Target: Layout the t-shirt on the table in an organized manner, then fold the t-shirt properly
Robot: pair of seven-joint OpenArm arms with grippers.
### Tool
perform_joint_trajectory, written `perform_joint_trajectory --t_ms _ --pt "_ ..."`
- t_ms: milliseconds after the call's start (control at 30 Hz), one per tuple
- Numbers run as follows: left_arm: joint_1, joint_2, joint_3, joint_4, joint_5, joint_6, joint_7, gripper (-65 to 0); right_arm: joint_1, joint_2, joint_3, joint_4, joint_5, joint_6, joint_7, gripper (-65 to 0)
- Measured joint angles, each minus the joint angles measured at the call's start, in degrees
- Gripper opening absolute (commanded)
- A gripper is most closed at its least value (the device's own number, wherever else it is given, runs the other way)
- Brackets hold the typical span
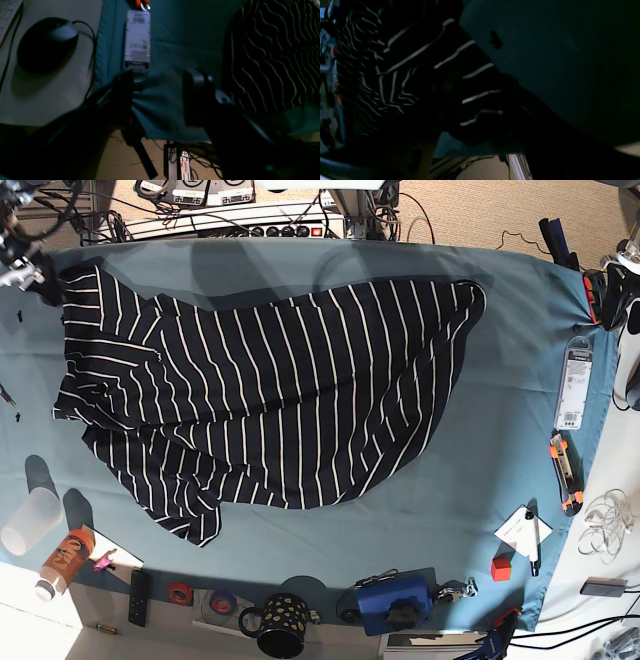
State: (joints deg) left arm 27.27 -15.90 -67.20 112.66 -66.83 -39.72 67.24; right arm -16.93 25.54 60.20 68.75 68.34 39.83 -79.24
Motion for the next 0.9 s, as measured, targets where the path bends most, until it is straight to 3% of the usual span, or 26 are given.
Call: perform_joint_trajectory --t_ms 267,500,767,900 --pt "0.0 0.0 0.0 0.0 -1.64 0.0 -0.02 -33.3 0.92 -0.17 -3.76 -0.07 -9.03 0.5 7.32 -40.1" --pt "-0.02 0.0 0.0 0.0 -2.29 0.0 -0.02 -33.3 1.36 -3.8 -5.18 0.63 -6.8 0.7 8.59 -40.8" --pt "0.0 0.0 0.0 0.0 -2.29 0.0 -0.02 -33.3 1.33 -5.7 -5.53 0.57 -1.92 0.5 2.62 -64.7" --pt "0.0 0.0 0.0 0.0 -2.34 0.0 -0.02 -33.3 1.18 -5.62 -5.68 1.64 -1.14 0.44 1.6 -65.0"
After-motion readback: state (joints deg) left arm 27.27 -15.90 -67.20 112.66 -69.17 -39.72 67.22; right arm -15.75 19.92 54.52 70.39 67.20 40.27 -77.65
